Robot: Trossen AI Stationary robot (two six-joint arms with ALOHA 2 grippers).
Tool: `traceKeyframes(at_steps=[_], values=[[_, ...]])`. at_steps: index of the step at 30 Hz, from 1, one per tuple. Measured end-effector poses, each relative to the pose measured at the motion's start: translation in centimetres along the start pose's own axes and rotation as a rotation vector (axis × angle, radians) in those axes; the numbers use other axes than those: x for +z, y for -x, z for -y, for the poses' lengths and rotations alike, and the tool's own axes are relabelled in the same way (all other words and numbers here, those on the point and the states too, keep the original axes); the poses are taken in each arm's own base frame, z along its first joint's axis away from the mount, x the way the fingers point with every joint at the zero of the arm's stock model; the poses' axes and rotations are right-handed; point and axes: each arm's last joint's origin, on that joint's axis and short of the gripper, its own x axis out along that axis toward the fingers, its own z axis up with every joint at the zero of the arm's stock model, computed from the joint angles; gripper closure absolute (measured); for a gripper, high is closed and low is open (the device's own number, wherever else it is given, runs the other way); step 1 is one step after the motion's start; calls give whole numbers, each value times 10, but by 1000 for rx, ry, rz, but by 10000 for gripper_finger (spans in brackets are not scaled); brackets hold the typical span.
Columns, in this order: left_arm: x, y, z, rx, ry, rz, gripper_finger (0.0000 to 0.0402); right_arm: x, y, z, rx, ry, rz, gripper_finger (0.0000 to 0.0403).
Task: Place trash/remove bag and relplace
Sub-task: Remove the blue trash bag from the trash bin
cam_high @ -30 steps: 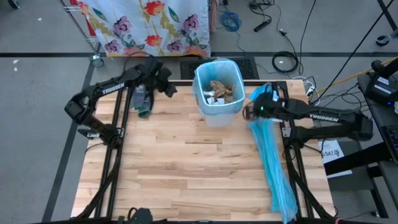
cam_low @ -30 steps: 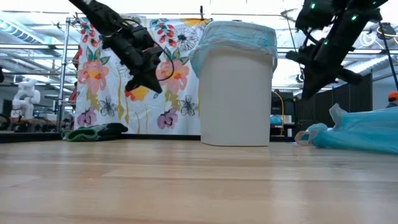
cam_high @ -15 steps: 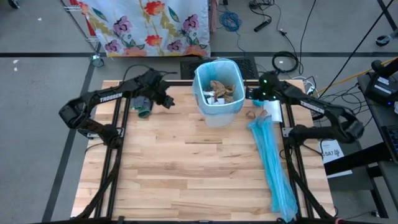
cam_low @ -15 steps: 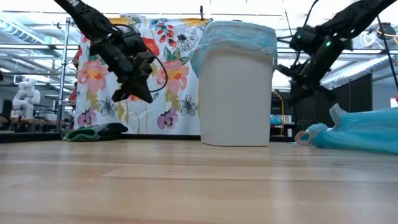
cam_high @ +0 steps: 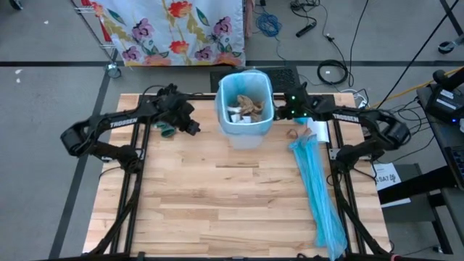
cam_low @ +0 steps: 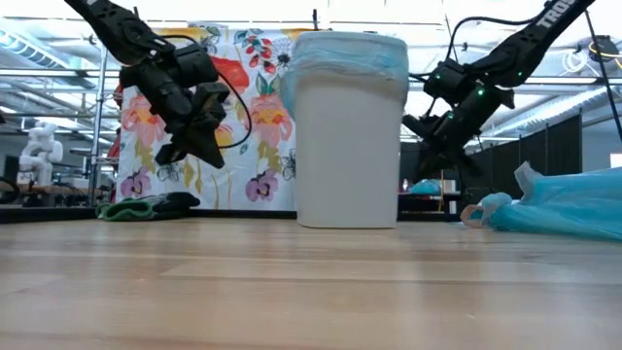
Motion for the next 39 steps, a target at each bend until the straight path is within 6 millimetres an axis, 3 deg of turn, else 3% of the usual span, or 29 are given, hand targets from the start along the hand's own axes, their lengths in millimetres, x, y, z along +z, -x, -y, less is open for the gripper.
traceKeyframes(at_steps=[7, 11, 19, 28, 34, 39], values=[[-1, 5, 2, -16, 4, 38, 400, -23, -12, -32, 100, 121, -62, 403], [-1, 6, 3, -16, 3, 41, 400, -36, -9, -39, 70, 113, -127, 403], [-1, 6, 3, -12, 6, 38, 400, -35, 28, -33, 7, -10, -140, 403], [0, 6, 3, -18, 4, 42, 400, -16, 88, -47, 260, -30, 97, 400], [9, 15, 4, -71, 0, 135, 400, -16, 94, -47, 284, -68, 100, 370], [19, 36, -13, -87, 55, 228, 400, -17, 93, -48, 293, -80, 88, 340]])
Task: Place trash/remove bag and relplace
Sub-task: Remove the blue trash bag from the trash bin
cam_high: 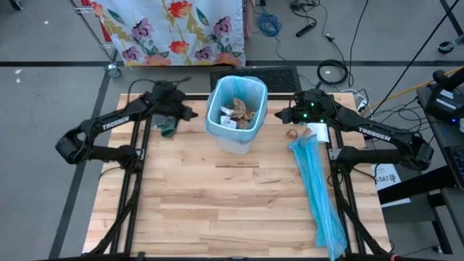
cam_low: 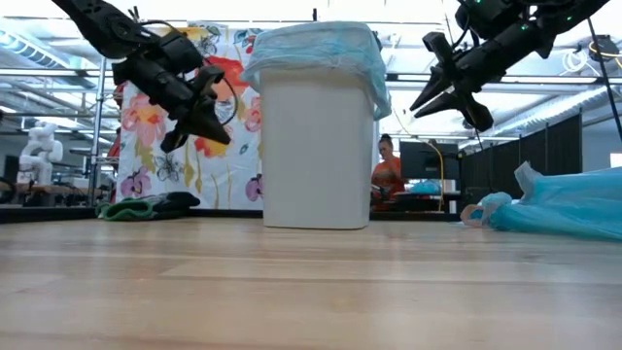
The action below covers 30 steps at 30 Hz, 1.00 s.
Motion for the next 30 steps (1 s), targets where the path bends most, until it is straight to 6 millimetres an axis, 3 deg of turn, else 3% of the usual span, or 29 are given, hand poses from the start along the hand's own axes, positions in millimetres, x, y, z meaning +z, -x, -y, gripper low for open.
traceKeyframes(at_steps=[5, 14, 30], values=[[16, 14, -9, -156, 47, 61, 400, 0, 0, 0, 1, -22, 4, 321], [34, 20, 2, -306, 77, 170, 400, 0, 0, 0, 2, -82, 6, 318], [28, 14, 21, -483, 38, 25, 400, 1, 0, 0, -3, -100, 11, 319]])
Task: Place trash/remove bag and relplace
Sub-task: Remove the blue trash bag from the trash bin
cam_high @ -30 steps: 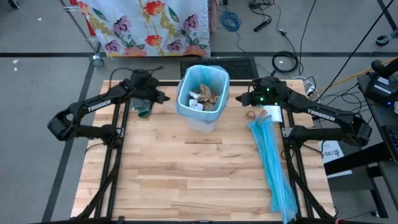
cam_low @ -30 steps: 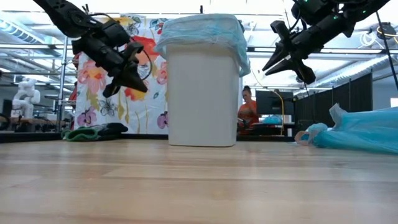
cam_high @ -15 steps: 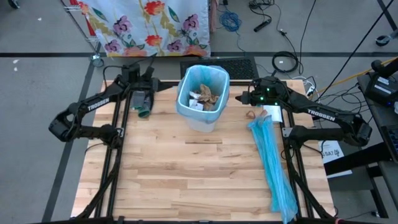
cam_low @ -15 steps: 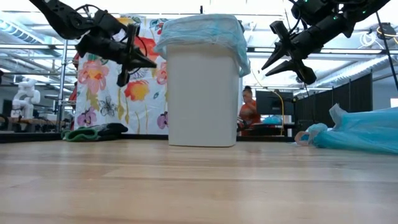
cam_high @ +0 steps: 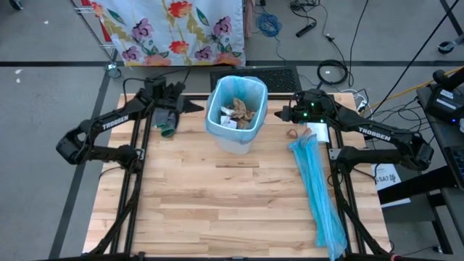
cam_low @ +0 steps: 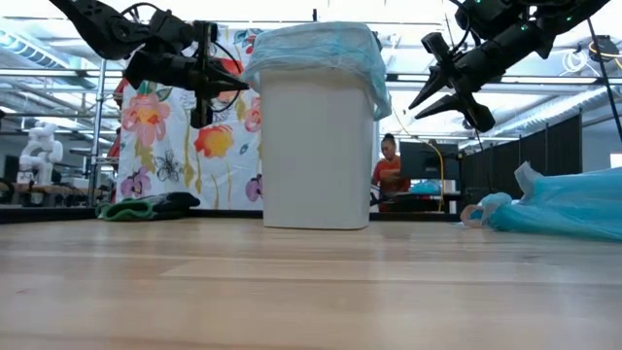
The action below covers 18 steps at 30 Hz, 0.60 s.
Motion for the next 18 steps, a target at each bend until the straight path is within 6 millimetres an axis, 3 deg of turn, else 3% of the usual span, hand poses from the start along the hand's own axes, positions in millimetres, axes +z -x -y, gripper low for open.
traceKeyframes(at_steps=[11, 18], values=[[-6, -11, 8, -51, -4, -55, 400, 0, 0, 0, 0, 39, -1, 319], [-5, -12, 7, 4, -5, 1, 400, 0, 0, 0, -1, 44, -1, 319]])
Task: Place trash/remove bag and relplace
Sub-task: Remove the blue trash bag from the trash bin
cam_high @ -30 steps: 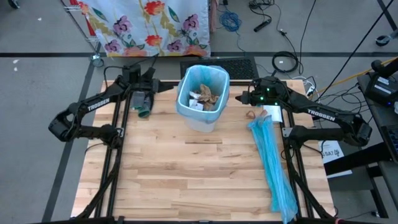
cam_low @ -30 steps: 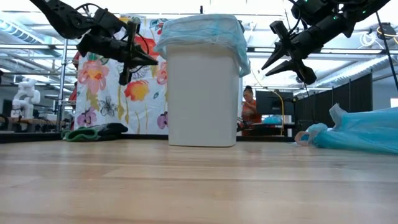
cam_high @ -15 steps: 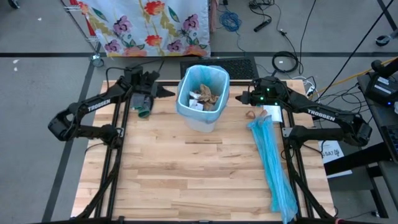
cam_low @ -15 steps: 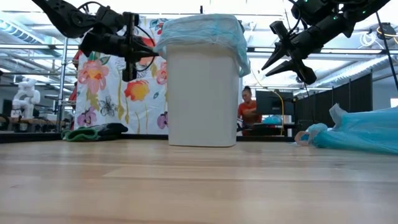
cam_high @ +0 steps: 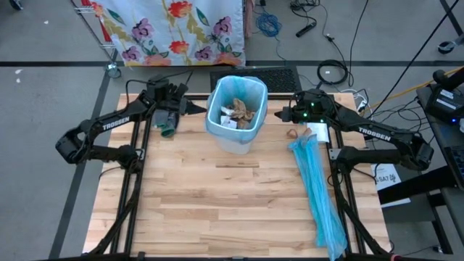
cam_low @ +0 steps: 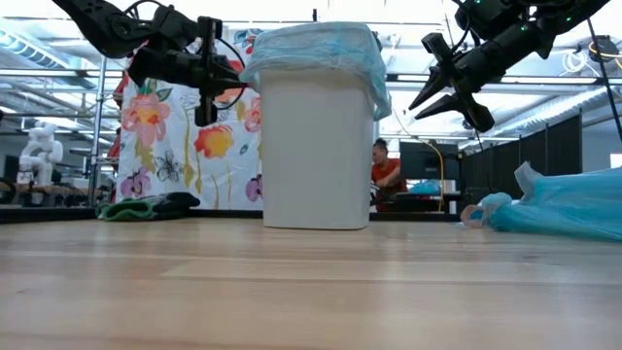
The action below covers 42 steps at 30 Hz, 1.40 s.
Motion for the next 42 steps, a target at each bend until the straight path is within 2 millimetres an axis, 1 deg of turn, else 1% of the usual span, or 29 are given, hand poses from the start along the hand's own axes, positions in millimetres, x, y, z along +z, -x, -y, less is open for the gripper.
traceKeyframes(at_steps=[4, 10, 13, 15, 21, 25, 31, 37, 42], values=[[1, 0, -1, 33, 0, 34, 400, 0, 0, 0, 1, 0, 0, 318], [1, 0, -1, 41, -1, 42, 400, 0, 0, 0, 0, 0, 0, 318], [1, 0, -1, 42, -28, 41, 397, 0, 0, 0, 0, 0, -1, 318], [1, 0, -1, 42, -33, 41, 387, 0, 0, 0, 1, 0, -1, 318], [1, 0, -2, 44, -32, 40, 336, 0, 0, 0, 1, 0, -1, 318], [1, 0, -2, 44, -33, 40, 316, 0, 0, 0, 1, -1, -1, 318], [1, 0, -1, 42, -33, 37, 314, 0, 0, 0, 1, -1, -1, 318], [0, 0, 0, 4, -25, -2, 314, 0, 0, 0, 1, -1, -1, 318], [-3, -5, 0, 8, -22, -13, 314, 0, 0, 0, 2, -1, -1, 318]])
